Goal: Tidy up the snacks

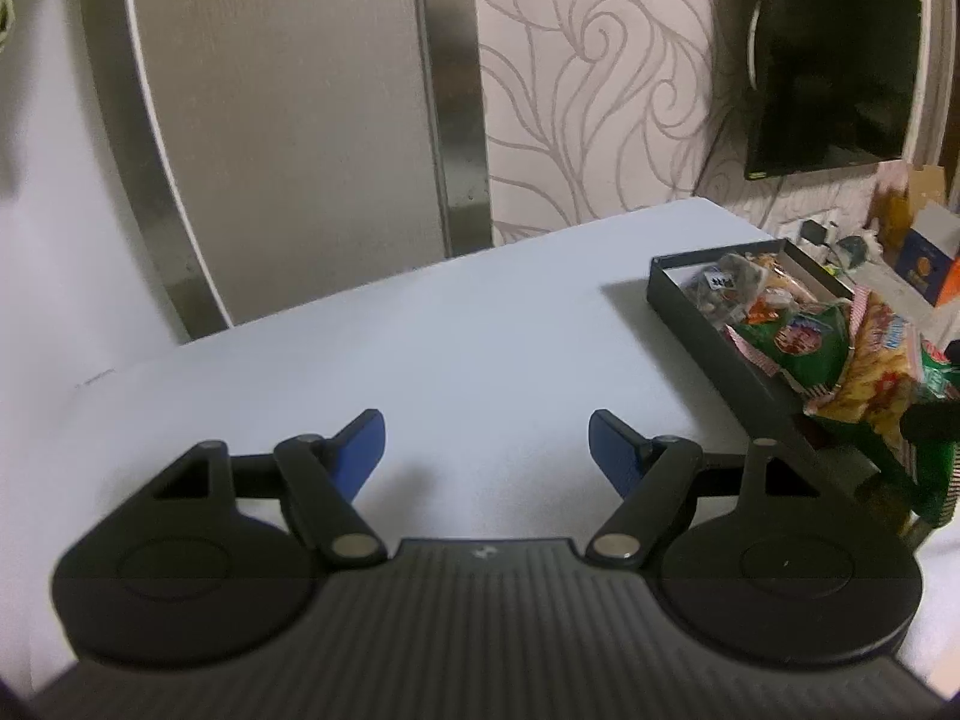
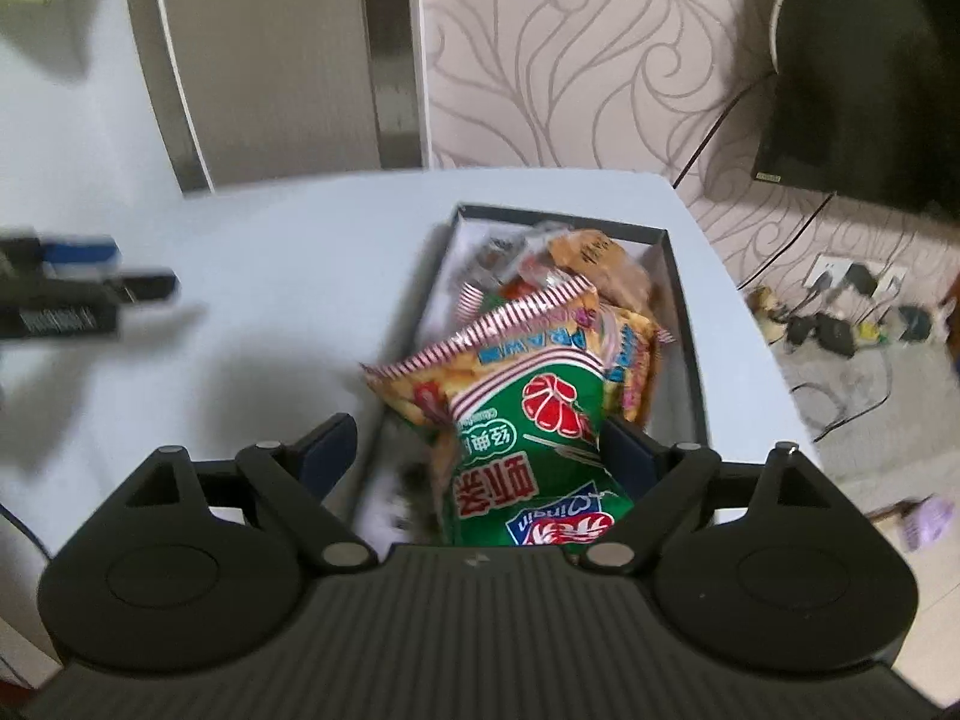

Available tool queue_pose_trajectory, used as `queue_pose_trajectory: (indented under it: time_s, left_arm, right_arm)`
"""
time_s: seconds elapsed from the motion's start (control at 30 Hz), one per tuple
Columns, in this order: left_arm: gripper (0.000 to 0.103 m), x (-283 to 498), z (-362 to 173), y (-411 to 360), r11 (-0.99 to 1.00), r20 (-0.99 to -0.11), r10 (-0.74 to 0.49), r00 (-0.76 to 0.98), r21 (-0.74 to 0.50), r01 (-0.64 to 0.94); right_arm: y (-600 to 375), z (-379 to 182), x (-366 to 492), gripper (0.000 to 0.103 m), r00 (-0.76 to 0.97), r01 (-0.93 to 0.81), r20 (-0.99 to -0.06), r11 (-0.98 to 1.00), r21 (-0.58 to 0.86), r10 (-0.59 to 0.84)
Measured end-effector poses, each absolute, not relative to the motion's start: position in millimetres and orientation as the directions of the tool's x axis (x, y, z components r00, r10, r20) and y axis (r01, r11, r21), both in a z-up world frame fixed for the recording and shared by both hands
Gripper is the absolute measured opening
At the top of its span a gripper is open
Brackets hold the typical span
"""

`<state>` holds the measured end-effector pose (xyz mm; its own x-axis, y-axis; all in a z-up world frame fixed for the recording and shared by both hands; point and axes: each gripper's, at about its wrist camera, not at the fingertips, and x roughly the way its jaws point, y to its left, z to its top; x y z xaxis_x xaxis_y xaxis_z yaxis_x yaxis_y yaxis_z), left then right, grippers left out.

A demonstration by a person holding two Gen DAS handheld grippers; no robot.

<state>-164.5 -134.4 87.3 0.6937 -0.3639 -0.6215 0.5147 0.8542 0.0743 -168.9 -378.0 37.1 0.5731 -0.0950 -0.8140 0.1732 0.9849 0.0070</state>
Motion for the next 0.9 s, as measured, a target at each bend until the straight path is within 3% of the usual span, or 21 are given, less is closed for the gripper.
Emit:
queue_pose_trajectory:
  time_s: [0.2, 0.23, 0.27, 0.47, 0.7, 0.9]
  left_arm:
    - [0.076, -165.6, 83.0, -129.7, 0.789, -0.619, -0.455, 0.640, 0.054, 0.612]
    - [0.078, -165.9, 82.5, -127.4, 0.780, -0.614, -0.474, 0.632, 0.041, 0.625]
    - [0.086, -166.4, 80.9, -126.0, 0.779, -0.611, -0.482, 0.628, 0.029, 0.626]
    - [0.090, -185.1, 83.9, -120.5, 0.825, -0.543, -0.399, 0.739, 0.139, 0.548]
    - [0.090, -238.4, 114.1, -142.1, 0.841, -0.476, -0.364, 0.801, 0.201, 0.502]
    - [0.090, -280.7, 129.1, -194.5, 0.858, -0.537, -0.416, 0.734, 0.037, 0.513]
  right_arm:
    - [-360.1, 55.8, -184.5, 0.091, 0.574, 0.289, -0.802, 0.957, 0.013, -0.163]
    - [-356.6, 60.3, -190.0, 0.091, 0.584, 0.309, -0.794, 0.951, 0.025, -0.169]
    - [-354.4, 63.3, -194.7, 0.092, 0.586, 0.330, -0.792, 0.943, 0.039, -0.172]
    - [-347.9, 71.4, -228.1, 0.092, 0.590, 0.426, -0.782, 0.900, 0.089, -0.202]
    - [-337.5, 88.9, -277.4, 0.093, 0.645, 0.359, -0.758, 0.914, 0.191, -0.095]
    - [-352.4, 94.9, -323.9, 0.094, 0.663, 0.278, -0.749, 0.933, 0.231, -0.012]
